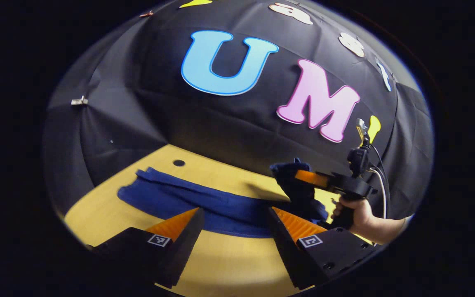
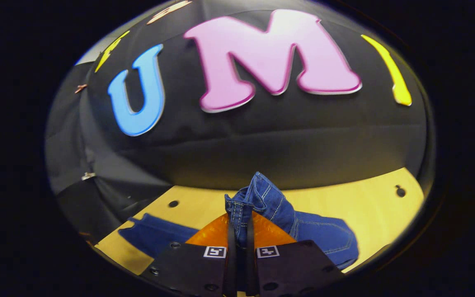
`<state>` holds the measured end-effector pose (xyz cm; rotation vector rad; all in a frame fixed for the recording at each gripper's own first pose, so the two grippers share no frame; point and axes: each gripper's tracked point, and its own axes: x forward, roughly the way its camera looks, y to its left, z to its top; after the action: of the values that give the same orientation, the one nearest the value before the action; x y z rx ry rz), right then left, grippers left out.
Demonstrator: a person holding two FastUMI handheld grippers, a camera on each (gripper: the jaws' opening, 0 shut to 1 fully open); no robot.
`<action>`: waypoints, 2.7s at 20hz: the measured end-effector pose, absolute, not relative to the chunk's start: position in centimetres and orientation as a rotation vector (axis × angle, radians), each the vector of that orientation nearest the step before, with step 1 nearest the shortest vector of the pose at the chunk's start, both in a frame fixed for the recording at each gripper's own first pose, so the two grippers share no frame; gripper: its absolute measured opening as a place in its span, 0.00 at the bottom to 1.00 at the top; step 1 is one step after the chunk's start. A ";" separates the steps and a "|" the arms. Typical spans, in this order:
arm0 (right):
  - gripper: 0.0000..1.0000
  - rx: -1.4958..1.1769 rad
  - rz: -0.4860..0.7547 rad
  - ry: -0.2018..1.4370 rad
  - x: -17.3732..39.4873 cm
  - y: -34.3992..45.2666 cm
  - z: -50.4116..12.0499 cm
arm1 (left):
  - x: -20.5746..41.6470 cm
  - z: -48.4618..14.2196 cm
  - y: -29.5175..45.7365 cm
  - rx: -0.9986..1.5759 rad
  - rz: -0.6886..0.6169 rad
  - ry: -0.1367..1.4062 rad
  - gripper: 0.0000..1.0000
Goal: Grasp the waist and the cuffs of the jeans and fold them to make the two legs overlap; first hold the waist and fold one-third of the jeans toward the cuffs, then hold the cuffs and fold the remaining one-third in the same direction to finish folding.
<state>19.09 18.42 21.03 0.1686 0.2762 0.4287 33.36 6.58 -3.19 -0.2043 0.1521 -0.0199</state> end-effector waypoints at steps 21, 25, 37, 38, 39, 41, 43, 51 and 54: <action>0.98 0.022 0.494 0.541 6.4 10.9 11.4 | 46.3 -17.8 31.0 -0.276 0.436 0.433 0.94; 0.98 0.057 0.454 0.548 6.3 9.2 11.0 | 46.9 -17.8 30.5 -0.226 0.380 0.418 0.86; 0.98 0.006 0.365 0.524 7.7 7.4 11.3 | 47.3 -17.8 30.2 -0.347 0.303 0.358 0.15; 0.98 0.018 0.359 0.512 8.1 7.2 11.9 | 46.8 -17.7 29.7 -0.357 0.304 0.360 0.12; 0.98 0.025 0.352 0.501 8.4 6.9 12.6 | 47.0 -17.5 30.1 -0.359 0.313 0.364 0.10; 0.98 0.038 0.333 0.476 8.9 5.8 14.2 | 46.8 -15.9 30.1 -0.358 0.328 0.353 0.10; 0.98 0.033 0.298 0.453 9.5 4.0 15.8 | 46.8 -12.1 28.8 -0.368 0.307 0.294 0.08; 0.98 -0.040 0.161 0.375 9.8 -4.4 20.8 | 46.1 6.9 9.7 -0.198 0.066 0.059 0.08; 0.97 -0.072 0.113 0.342 8.9 -7.0 22.0 | 46.3 10.0 0.2 -0.081 -0.067 0.025 0.08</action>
<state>8.89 -6.95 21.96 -0.0719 0.3419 0.1131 46.34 0.24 9.97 -0.0807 0.0250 -0.0672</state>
